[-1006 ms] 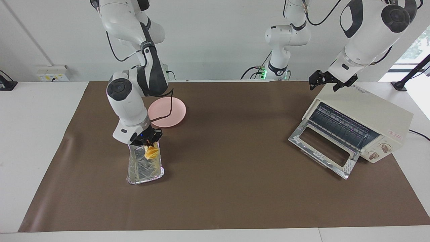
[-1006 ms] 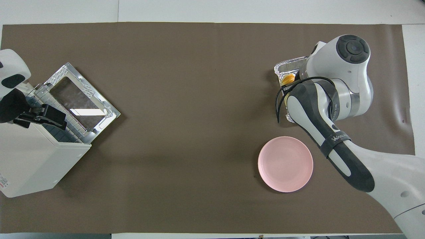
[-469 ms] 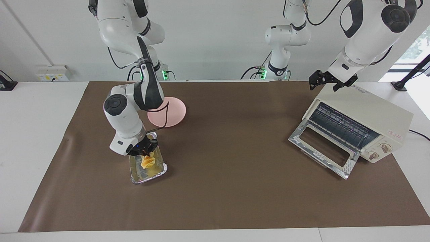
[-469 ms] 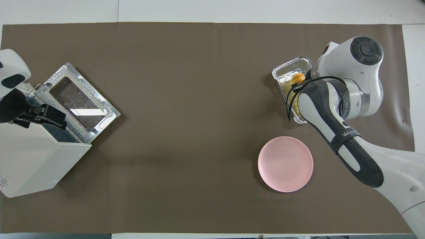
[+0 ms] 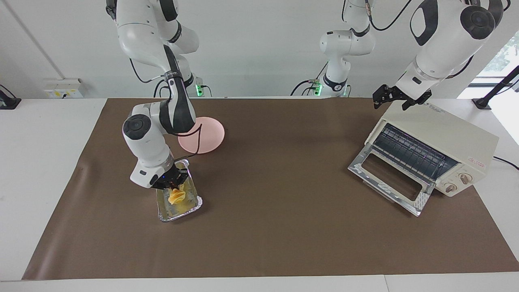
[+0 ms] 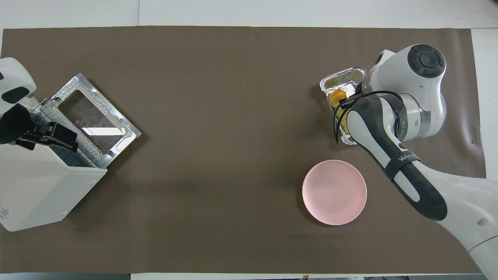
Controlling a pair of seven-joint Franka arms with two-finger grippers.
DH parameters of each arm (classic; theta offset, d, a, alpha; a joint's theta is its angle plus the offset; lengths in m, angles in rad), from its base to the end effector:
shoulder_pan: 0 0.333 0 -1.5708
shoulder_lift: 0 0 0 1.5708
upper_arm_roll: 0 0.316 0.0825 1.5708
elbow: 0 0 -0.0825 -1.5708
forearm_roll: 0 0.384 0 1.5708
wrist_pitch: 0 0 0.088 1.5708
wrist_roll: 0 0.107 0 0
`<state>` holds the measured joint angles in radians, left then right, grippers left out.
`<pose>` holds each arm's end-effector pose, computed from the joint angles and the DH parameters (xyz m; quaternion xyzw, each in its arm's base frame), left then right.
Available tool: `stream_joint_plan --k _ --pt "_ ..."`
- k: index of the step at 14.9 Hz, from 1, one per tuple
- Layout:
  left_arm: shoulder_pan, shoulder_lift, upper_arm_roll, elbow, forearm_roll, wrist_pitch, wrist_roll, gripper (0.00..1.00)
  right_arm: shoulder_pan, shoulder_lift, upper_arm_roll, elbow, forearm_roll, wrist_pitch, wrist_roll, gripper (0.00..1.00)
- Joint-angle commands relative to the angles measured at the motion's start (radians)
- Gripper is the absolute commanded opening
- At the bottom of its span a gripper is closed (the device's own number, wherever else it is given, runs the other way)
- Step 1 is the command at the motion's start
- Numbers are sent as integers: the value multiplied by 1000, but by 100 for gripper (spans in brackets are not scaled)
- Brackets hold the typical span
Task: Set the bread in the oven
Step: 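Carry the bread with the right gripper into the foil tray, then release the bread into the foil tray with the right gripper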
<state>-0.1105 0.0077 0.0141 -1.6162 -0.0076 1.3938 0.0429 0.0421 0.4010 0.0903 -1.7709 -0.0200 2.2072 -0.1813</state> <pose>0.5315 -0.0523 0.5861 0.9910 -0.0694 -0.1149 0.0007 0.6494 0.0809 0.3397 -0.9872 -0.1581 -0.0187 0.0089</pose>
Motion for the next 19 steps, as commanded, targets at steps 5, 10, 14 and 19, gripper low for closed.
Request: stream_joint_plan --k 5,10,14,19 --pt "9 -17 -6 -13 11 11 6 100 -40 -5 3 51 -15 -54 -30 98" --pt "9 -17 -6 -13 11 11 6 100 -97 -8 0 -40 -12 47 -50 89" --pt "9 -17 -6 -13 11 11 6 100 -114 -4 0 -65 -12 71 -56 72" --pt "9 -17 -6 -13 11 11 6 100 -114 -7 2 -101 -1 109 -50 6"
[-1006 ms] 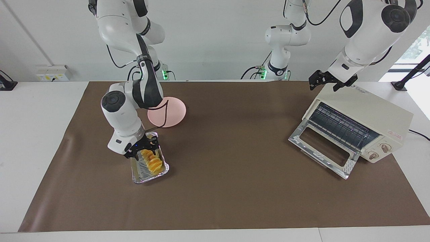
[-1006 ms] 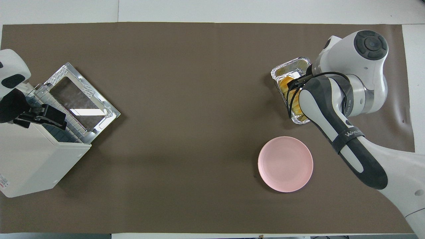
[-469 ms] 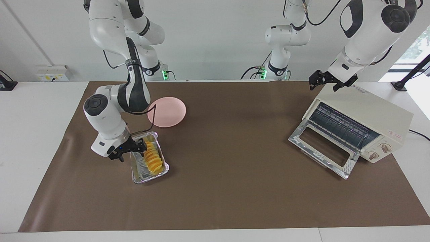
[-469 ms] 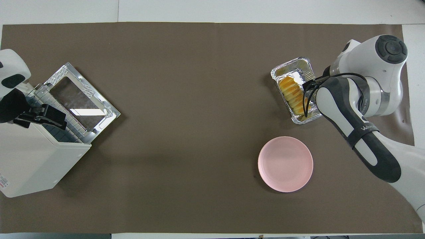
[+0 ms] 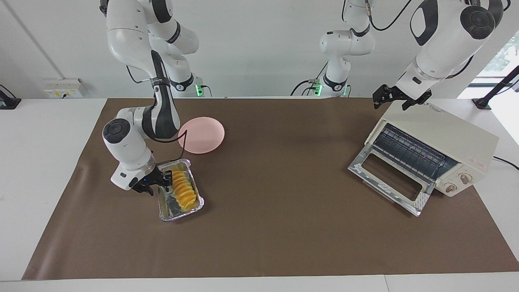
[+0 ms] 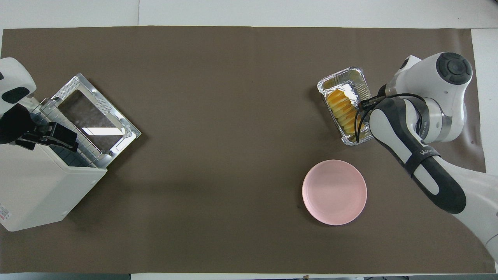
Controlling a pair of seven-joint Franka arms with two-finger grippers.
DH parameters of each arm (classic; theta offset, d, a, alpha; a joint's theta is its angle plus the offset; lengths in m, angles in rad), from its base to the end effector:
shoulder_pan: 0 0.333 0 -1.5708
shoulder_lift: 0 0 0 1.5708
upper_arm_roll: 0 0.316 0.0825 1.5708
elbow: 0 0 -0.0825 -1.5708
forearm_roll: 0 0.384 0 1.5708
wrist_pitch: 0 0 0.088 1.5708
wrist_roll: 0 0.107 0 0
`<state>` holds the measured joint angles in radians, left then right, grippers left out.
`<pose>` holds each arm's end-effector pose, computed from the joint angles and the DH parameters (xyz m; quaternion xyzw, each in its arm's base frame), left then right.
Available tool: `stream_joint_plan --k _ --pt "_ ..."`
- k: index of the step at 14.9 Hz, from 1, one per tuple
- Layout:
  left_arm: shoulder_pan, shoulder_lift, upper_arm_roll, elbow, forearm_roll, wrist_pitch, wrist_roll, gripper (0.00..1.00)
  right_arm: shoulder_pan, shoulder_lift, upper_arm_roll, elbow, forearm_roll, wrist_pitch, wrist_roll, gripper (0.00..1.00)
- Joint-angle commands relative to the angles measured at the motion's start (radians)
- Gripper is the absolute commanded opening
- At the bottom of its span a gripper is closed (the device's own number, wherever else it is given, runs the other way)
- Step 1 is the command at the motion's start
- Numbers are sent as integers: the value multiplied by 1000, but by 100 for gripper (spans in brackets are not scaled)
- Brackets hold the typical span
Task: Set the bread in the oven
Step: 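Release the bread into the foil tray with the right gripper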
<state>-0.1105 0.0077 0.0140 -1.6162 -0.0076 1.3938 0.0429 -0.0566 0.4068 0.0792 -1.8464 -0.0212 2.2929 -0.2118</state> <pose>0.5315 -0.0524 0.5861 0.9910 -0.0694 -0.1149 0.0007 0.6430 0.0107 0.3097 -0.9925 -0.1202 -0.0212 0.0055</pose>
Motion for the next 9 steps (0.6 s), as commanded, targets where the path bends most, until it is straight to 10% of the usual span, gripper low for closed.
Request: stream_joint_plan --k 1,9 --pt "9 -17 -6 -14 11 11 6 100 -16 -13 13 -25 3 23 -20 0" --pt "9 -17 -6 -13 11 11 6 100 14 -31 48 54 26 -68 3 0"
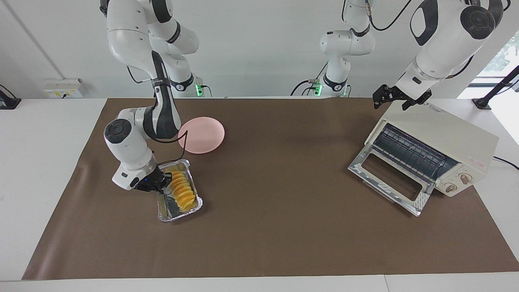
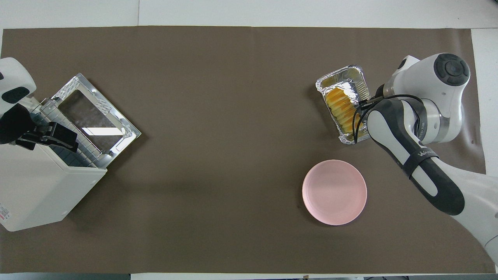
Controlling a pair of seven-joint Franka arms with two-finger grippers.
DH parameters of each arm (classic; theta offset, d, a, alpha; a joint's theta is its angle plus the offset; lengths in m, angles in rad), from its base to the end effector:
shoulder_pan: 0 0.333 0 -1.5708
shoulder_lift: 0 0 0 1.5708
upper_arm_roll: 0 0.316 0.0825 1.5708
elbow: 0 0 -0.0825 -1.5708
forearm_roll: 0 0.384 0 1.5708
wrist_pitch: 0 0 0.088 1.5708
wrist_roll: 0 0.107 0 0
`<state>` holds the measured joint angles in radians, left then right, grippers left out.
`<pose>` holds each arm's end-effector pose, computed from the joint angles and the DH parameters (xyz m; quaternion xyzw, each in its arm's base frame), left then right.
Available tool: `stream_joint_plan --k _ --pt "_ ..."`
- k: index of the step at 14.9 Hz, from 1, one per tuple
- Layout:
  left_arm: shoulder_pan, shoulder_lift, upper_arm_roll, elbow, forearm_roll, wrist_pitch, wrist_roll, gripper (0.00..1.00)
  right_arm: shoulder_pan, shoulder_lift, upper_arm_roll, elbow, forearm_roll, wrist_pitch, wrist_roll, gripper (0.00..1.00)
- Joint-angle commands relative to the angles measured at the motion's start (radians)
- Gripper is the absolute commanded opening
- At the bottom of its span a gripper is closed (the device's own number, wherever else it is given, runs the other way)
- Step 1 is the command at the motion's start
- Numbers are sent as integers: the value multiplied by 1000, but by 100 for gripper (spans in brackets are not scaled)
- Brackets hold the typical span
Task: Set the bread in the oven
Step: 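Push the foil tray with the right gripper toward the toaster oven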
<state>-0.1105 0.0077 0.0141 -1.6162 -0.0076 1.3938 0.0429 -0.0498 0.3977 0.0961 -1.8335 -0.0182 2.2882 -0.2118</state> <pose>0.5315 -0.0523 0.5861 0.9910 -0.0694 -0.1149 0.0007 0.6458 0.0251 0.3212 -0.9910 -0.1301 -0.0303 0.0090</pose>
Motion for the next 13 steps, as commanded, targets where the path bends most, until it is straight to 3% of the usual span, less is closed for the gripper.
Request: stream_joint_plan --k 1,7,13 --pt "9 -17 -6 -13 11 11 6 100 10 -23 48 77 58 -106 47 0" --pt "9 -17 -6 -13 11 11 6 100 258 -53 70 103 69 -174 496 0" --pt "9 -17 -6 -13 11 11 6 100 433 10 70 134 66 -145 857 0"
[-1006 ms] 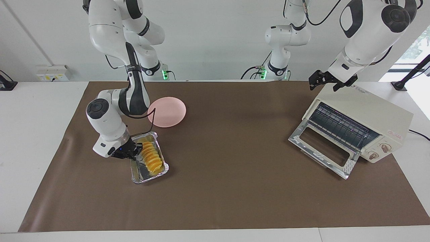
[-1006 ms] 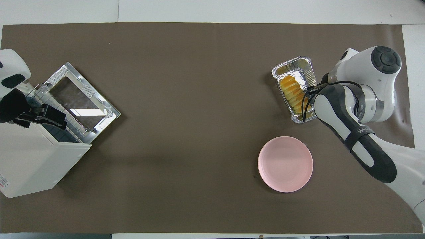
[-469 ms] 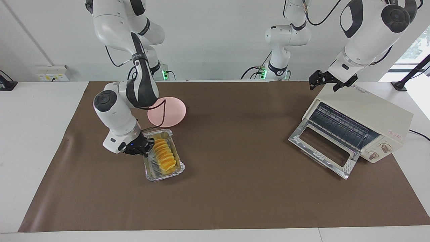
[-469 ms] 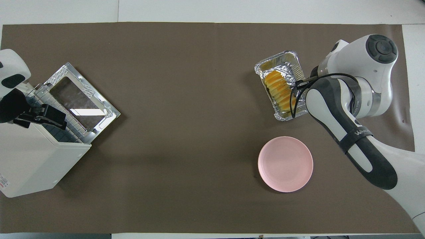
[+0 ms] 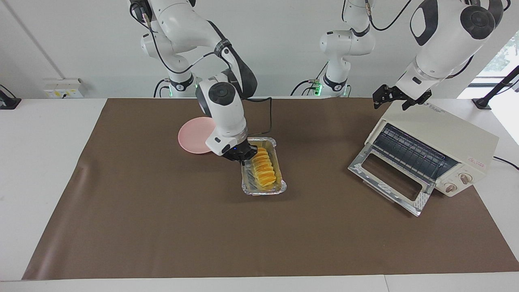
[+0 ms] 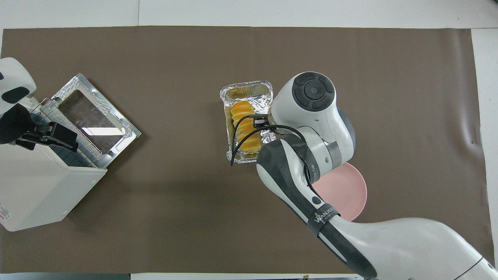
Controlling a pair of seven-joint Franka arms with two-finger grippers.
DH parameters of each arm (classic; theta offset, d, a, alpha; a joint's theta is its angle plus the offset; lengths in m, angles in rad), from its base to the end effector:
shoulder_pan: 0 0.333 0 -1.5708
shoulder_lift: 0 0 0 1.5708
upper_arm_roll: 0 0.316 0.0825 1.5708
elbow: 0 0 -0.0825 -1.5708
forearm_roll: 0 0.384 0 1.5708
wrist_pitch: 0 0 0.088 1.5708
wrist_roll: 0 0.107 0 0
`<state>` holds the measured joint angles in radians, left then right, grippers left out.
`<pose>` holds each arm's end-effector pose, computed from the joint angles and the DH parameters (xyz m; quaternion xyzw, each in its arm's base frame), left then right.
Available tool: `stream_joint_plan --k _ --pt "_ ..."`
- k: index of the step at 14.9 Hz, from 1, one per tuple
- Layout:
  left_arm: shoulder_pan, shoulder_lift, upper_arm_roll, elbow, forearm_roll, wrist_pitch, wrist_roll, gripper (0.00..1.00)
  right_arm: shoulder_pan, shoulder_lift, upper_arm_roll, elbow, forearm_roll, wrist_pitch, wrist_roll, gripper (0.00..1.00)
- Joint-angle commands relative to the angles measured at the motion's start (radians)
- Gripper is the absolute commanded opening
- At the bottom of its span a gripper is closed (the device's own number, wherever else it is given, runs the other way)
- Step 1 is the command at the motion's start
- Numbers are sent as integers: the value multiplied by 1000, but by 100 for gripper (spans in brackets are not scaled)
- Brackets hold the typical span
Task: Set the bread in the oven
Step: 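Push the foil tray with the right gripper toward the toaster oven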
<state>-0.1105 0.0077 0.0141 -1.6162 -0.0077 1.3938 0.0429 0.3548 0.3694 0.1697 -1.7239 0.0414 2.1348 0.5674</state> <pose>0.5315 -0.0524 0.5861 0.9910 -0.0694 -0.1149 0.0007 0.5729 0.3218 0.3777 -0.9978 0.0384 0.0052 0.0531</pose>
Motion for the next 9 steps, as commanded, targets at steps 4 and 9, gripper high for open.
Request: stream_joint_plan --k 4,9 --pt "9 -17 -6 -13 11 11 5 100 65 72 -2 18 9 68 173 0" --pt "9 -17 -6 -13 11 11 6 100 67 108 -1 -3 14 186 220 0"
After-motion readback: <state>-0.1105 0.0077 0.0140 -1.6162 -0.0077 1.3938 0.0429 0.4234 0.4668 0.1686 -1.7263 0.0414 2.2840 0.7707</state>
